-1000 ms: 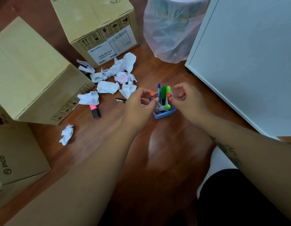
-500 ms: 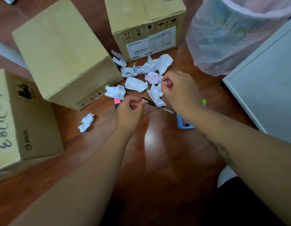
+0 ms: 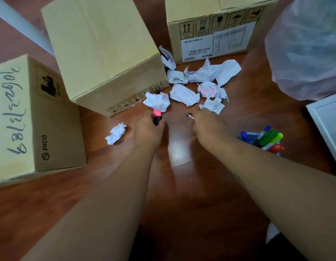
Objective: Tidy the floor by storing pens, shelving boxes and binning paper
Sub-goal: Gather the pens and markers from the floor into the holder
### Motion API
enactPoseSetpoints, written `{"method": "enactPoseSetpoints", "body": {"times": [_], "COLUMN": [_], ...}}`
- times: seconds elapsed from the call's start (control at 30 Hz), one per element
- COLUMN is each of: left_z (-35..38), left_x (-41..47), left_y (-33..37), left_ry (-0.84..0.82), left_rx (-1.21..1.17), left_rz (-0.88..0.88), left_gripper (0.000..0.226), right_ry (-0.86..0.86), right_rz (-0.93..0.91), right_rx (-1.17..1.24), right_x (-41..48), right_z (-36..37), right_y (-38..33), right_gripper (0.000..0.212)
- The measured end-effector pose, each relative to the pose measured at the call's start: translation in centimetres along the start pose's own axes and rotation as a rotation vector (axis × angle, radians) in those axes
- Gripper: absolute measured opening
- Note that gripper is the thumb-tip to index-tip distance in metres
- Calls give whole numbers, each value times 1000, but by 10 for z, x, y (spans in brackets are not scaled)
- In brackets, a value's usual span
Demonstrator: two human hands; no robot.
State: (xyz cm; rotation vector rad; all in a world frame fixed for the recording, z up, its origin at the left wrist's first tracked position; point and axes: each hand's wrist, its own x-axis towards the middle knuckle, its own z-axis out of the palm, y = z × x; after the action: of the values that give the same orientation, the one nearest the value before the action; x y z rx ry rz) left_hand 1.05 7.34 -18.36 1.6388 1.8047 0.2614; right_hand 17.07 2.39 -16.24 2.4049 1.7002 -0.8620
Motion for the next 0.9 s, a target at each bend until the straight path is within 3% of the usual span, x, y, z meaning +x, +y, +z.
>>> {"method": "enactPoseSetpoints", "body": {"times": [0.2,0.4,0.63,0.77,0.9], "left_z": [9,7,-19,-28,-32], "left_x": [18,17,-8,-28,-56], "left_y": [1,1,-11,-3,15], "left_ry": [0,-60,-64,-157,-254], "left_rx": [118,25,-340,-560,-631], "left_rz": [-59,-234,-348,-280,-176], "left_gripper": [37,22,25,16,18], "right_ry": [-140,-297,0,243,398], "right_rz": [70,133,107,130,121], "right_rx": [-61,39,411,670,770], "right_x": [8,10,-14,-29,-52], "right_z": [4,3,-20,-35,-45], "right_y": [3,0,-8,-8,-4], "right_gripper": [29,25,12,18,16]}}
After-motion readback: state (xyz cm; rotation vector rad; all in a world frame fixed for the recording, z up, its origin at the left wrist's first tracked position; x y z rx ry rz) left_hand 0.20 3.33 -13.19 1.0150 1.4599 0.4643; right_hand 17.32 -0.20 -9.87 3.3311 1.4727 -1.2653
